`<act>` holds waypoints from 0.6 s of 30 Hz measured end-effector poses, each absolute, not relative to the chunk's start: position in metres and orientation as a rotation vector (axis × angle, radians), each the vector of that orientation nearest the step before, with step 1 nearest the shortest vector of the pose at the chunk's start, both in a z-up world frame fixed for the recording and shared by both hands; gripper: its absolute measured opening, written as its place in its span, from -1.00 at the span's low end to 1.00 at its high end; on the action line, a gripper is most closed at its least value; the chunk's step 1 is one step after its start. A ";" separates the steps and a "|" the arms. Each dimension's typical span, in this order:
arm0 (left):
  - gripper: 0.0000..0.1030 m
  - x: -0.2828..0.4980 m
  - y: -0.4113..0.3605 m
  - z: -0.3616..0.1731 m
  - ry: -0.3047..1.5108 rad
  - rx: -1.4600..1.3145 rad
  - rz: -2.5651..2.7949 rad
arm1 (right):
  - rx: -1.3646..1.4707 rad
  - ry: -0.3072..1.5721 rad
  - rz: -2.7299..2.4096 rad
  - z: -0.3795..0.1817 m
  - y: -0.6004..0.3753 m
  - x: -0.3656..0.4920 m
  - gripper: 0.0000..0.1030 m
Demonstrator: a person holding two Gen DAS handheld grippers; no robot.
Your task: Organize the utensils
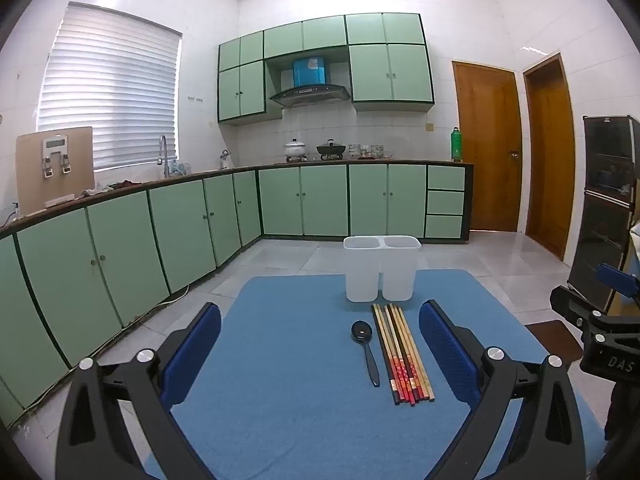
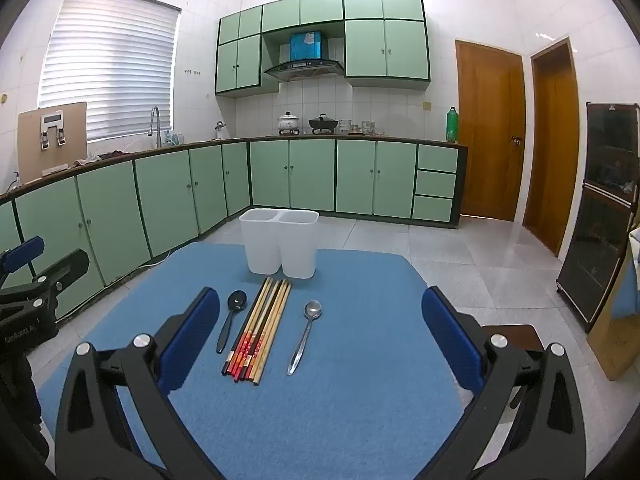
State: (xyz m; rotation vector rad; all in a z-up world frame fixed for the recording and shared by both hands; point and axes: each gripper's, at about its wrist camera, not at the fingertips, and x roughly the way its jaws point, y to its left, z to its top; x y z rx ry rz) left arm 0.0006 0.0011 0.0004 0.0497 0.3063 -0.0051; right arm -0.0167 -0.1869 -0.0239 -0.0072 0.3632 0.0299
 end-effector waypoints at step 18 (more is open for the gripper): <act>0.88 -0.006 0.004 -0.003 0.305 0.052 -0.001 | 0.005 0.369 0.032 -0.026 -0.185 -0.015 0.90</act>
